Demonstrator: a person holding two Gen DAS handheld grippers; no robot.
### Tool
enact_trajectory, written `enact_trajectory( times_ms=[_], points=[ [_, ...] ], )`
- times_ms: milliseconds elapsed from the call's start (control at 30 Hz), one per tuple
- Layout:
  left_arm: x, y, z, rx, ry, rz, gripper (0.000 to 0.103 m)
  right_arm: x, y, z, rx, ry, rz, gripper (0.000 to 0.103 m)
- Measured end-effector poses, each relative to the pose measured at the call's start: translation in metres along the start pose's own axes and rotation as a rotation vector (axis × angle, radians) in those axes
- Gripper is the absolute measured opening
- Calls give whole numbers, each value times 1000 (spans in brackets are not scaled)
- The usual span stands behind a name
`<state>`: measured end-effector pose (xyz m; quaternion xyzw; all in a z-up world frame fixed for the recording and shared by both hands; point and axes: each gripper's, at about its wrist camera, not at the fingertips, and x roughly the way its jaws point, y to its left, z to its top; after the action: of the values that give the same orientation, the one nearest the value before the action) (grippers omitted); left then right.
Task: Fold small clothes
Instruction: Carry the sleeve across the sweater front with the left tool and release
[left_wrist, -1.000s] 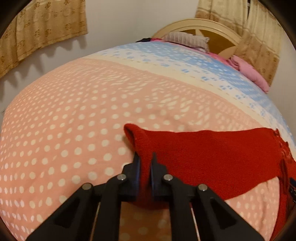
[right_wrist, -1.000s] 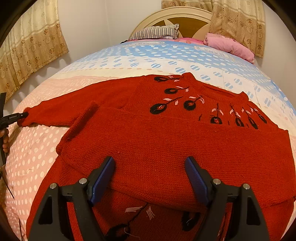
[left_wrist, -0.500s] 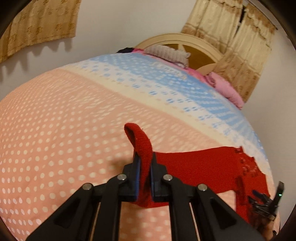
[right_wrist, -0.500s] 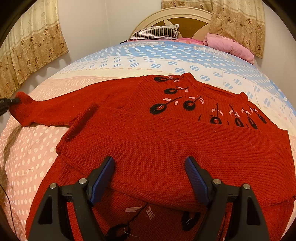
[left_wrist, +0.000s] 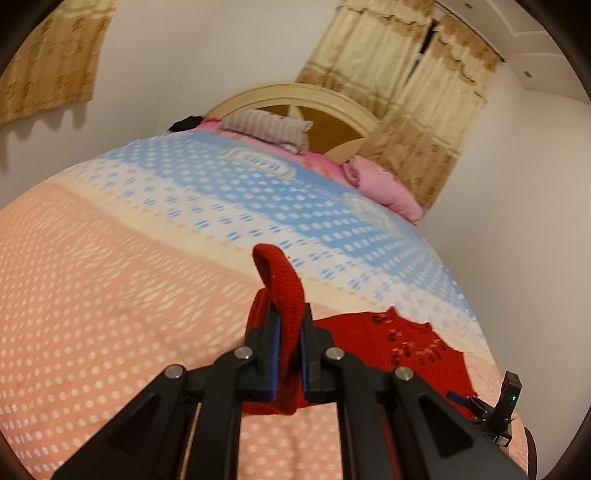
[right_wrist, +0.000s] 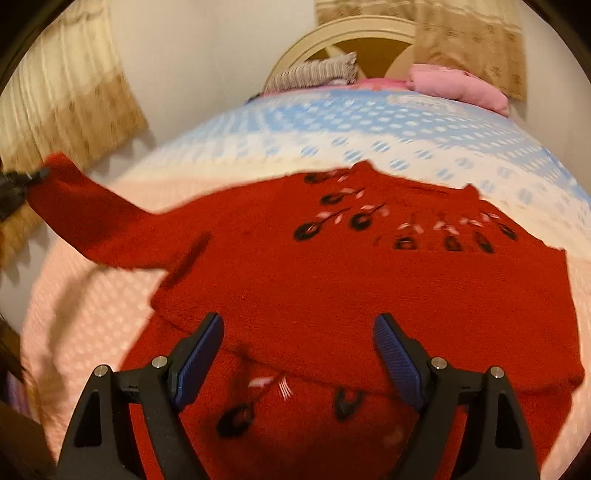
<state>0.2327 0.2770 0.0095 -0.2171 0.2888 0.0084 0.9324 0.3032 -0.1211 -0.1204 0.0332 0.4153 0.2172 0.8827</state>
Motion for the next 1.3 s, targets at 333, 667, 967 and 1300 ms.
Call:
enact_trajectory(
  times_ms=[333, 667, 967, 1300],
  points=[
    [19, -70, 17, 14, 11, -89, 9, -81, -54, -30, 67, -73, -22, 84],
    [49, -162, 23, 65, 30, -203, 9, -122, -131, -83, 220, -119, -119, 84],
    [81, -252, 4, 117, 90, -298, 9, -131, -190, -126, 416, -181, -130, 84],
    [138, -333, -58, 221, 191, -309, 9, -127, -184, -132, 390, -214, -157, 85]
  ],
)
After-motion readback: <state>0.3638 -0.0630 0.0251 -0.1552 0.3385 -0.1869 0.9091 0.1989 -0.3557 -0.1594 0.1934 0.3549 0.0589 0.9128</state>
